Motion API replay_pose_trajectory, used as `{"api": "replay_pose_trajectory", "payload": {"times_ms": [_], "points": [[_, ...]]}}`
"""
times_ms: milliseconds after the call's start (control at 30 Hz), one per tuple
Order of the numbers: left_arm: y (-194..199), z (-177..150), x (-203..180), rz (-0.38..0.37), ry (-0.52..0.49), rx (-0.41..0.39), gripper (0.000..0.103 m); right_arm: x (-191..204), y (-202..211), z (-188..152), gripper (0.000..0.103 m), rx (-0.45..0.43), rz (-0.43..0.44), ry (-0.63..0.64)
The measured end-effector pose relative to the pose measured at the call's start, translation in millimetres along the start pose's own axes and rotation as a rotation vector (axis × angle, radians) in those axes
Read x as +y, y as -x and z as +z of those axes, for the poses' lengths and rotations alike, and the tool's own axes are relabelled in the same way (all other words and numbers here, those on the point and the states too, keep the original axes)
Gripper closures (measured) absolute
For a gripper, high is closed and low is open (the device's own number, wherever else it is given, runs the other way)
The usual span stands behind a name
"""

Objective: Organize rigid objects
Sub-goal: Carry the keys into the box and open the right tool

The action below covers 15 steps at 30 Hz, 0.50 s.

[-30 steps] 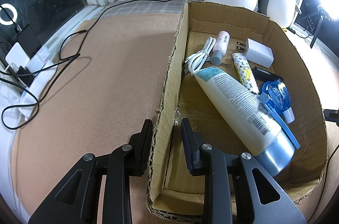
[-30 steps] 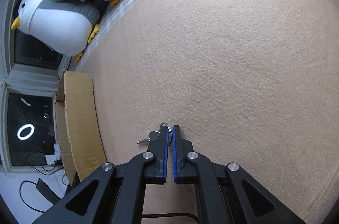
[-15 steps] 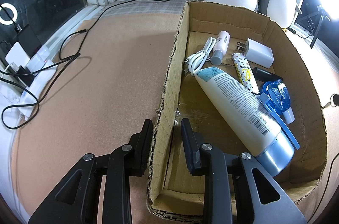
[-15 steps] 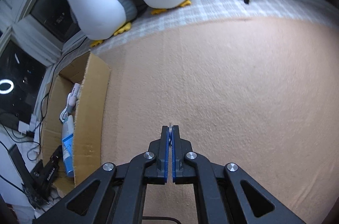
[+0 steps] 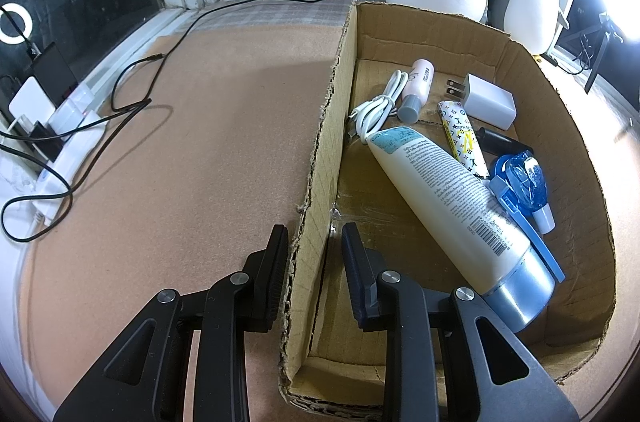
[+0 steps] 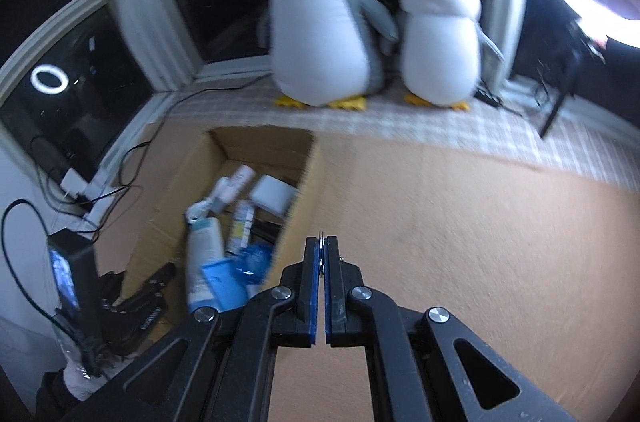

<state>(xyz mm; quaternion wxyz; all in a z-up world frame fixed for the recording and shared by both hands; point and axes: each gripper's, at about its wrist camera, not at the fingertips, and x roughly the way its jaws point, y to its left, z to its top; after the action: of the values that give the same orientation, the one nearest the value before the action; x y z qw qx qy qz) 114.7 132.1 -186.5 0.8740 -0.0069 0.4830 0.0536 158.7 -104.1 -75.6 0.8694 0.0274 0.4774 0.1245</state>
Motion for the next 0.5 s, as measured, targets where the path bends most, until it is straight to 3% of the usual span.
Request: {"api": "replay_pose_trajectory", "payload": {"times_ms": [300, 500], "points": [[0, 0, 1, -0.004, 0.006, 0.001, 0.077, 69, -7, 16, 0.101, 0.018, 0.094, 0.189], [0, 1, 1, -0.004, 0.005, 0.003, 0.077, 89, -24, 10, 0.101, 0.061, 0.117, 0.252]]}}
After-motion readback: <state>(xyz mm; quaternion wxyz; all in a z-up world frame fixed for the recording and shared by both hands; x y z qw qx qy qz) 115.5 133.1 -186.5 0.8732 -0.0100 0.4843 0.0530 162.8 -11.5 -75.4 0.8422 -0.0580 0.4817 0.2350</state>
